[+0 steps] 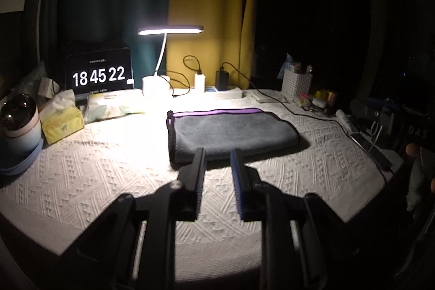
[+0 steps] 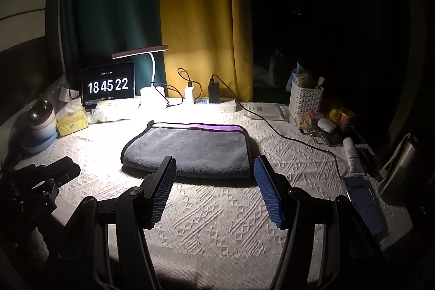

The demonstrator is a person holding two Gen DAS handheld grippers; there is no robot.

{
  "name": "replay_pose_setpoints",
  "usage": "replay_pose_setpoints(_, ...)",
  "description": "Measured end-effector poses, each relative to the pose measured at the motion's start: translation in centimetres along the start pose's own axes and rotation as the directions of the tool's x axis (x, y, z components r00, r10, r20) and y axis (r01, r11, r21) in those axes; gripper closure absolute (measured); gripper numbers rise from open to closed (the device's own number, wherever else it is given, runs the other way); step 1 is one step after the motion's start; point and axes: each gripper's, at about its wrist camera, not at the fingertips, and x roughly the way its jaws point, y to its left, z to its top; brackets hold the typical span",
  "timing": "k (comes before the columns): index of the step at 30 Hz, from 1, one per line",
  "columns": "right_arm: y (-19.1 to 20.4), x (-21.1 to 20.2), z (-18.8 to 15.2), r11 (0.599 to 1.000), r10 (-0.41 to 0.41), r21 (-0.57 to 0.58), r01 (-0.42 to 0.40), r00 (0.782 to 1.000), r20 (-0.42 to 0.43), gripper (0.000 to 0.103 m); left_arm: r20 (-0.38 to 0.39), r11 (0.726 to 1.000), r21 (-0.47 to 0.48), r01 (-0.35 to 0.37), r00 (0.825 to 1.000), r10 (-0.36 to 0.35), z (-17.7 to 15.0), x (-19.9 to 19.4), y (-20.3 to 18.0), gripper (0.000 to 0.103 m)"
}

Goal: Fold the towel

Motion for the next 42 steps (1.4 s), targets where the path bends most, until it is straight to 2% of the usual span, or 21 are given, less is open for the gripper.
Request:
replay_pose_setpoints(6, 0.3, -2.0, -0.2, 1.000, -0.010, -0.009, 0.011, 0.999, 0.033, 0.040, 0.017, 1.000, -0.011, 0.019, 1.000, -0.019, 0.2, -1.1, 0.1, 0.083)
replay_pose_setpoints(20, 1.4, -7.2, 1.4, 0.999, -0.022, -0.029, 0.027, 0.990, 0.141, 0.040, 0.191, 1.000, -0.004, 0.000, 0.982, 0.001, 3.1, -6.2, 0.3, 0.083)
replay_pose_setpoints(24, 1.4, -8.4, 1.9, 0.999, -0.023, -0.026, 0.028, 0.985, 0.172, 0.040, 0.216, 1.000, -0.002, 0.013, 0.976, -0.013, 4.1, -7.1, 0.3, 0.083)
replay_pose_setpoints(35, 1.6, -10.4, 3.7, 0.999, -0.018, -0.026, 0.025, 0.970, 0.243, 0.040, 0.276, 0.999, 0.038, 0.009, 0.961, -0.019, 6.6, -9.1, -0.5, 0.083)
replay_pose_setpoints(42, 1.7, -10.3, 4.4, 0.999, -0.017, -0.029, 0.025, 0.966, 0.259, 0.039, 0.304, 0.999, 0.034, 0.017, 0.952, -0.027, 7.8, -9.6, -0.3, 0.083)
